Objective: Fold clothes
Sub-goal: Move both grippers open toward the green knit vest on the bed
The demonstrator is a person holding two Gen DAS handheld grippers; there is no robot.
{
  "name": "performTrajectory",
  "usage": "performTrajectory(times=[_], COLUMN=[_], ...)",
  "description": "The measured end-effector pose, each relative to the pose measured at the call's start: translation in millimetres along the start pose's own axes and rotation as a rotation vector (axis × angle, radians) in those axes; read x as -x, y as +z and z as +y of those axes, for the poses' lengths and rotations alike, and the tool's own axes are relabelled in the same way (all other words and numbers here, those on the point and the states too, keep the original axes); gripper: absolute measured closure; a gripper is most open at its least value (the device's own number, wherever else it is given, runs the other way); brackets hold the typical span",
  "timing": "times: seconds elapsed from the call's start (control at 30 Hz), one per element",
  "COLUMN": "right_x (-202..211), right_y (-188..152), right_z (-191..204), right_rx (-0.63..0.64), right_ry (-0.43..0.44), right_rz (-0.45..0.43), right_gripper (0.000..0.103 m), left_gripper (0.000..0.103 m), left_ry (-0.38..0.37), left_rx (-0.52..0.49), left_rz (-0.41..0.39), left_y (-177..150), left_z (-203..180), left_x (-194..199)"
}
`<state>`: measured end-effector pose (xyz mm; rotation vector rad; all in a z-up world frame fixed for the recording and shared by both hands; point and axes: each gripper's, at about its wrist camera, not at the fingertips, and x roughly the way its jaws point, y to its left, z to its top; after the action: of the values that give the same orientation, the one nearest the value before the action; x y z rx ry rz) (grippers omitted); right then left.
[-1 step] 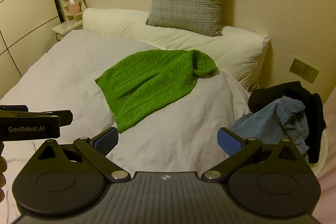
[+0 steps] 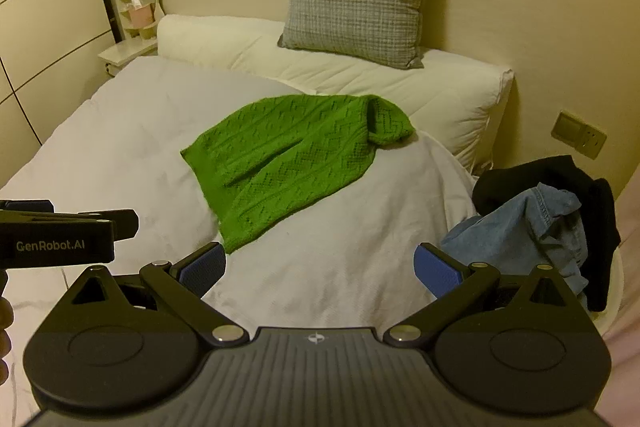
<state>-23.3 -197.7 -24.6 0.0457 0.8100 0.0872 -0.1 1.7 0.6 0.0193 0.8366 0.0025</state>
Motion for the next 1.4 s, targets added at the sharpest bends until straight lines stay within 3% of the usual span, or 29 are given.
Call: performTrajectory(times=[0.93,1.17,1.4], right_x=[-9,-27,-63], right_y=[1,1,4], right_z=[9,8,-8], right_rx=[0.013,0.027,0.005], right_ry=[-0.033,-0.027,-0.028], right_rz=[0.028,0.060,0.112], right_gripper=[0.000,0.000,0.000], left_gripper=[0.001,0.001,0.001], left_ry=[-0.028,-0.048,-0.018], left_rx=[0.026,0.044,0.041], left_rz=[0.038,0.094,0.147], left_y=[-12,-16,-9], left_z=[25,27,20], left_x=[-14,-31,-57])
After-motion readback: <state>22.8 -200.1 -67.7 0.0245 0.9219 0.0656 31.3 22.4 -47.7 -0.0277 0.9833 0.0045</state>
